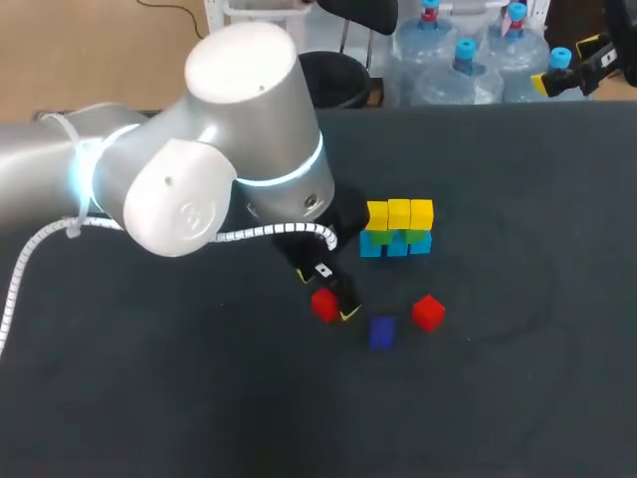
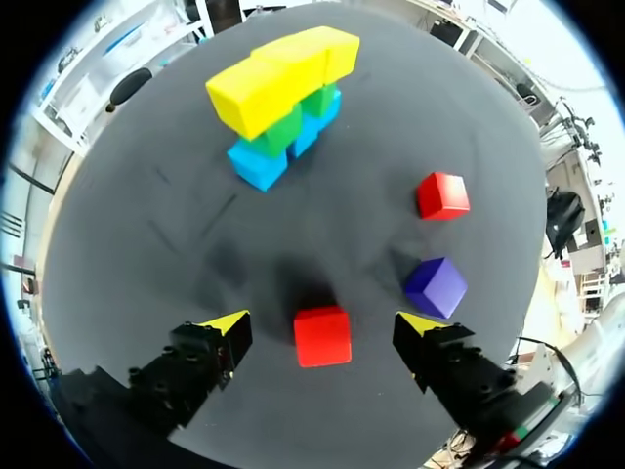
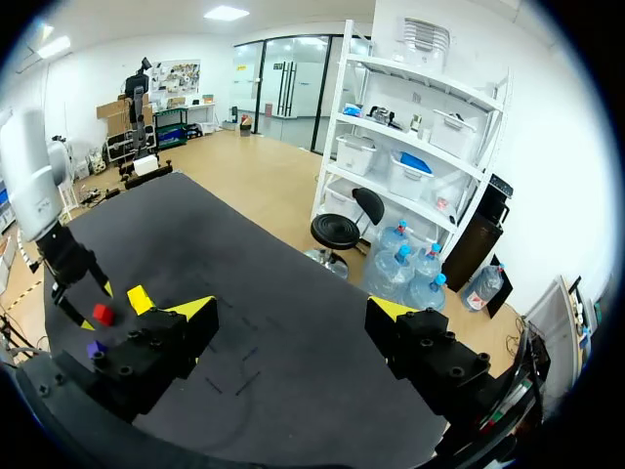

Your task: Place the blue cubes, place green cubes on the blue cubes, place the yellow cubes on the green cubes, then place the red cubes on the yellow cubes, and place purple cube on the red cubes.

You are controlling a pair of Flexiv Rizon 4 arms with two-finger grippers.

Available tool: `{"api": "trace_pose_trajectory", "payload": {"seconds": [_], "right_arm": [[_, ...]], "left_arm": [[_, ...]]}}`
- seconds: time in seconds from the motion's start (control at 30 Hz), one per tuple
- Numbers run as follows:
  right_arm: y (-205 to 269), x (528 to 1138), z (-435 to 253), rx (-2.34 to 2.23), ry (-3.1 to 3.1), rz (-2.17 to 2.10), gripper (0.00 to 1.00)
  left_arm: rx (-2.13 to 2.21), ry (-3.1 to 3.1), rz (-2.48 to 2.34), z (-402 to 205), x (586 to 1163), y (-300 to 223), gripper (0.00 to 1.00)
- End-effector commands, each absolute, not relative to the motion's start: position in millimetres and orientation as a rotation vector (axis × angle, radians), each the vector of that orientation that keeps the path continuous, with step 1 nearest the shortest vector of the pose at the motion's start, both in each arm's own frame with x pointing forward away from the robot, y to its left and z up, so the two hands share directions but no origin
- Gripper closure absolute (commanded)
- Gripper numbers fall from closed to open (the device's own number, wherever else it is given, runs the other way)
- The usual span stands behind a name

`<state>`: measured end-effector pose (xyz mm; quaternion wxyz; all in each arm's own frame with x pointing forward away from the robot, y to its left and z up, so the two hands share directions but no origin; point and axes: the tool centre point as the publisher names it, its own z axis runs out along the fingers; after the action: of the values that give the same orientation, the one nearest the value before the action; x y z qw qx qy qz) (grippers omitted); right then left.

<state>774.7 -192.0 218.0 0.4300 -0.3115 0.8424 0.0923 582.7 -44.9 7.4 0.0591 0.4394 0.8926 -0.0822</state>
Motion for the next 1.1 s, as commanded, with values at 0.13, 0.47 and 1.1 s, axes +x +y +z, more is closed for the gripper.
{"api": "trace_pose_trajectory", "payload": {"seconds": [0.13, 0.47, 1.1], "right_arm": [[-189.5, 772.0, 217.8, -0.751, 2.102, 0.185, 0.0], [-189.5, 772.0, 217.8, -0.751, 2.102, 0.185, 0.0], [-189.5, 772.0, 217.8, -0.751, 2.102, 0.185, 0.0]], "left_arm": [[1.375, 2.734, -0.252, -0.4, 584.4, -40.5, 0.15], [1.433, 2.714, -0.234, -0.6, 587.7, -39.7, 1.0], [1.892, 2.416, -0.071, 120.2, 617.9, -46.5, 1.0]]}}
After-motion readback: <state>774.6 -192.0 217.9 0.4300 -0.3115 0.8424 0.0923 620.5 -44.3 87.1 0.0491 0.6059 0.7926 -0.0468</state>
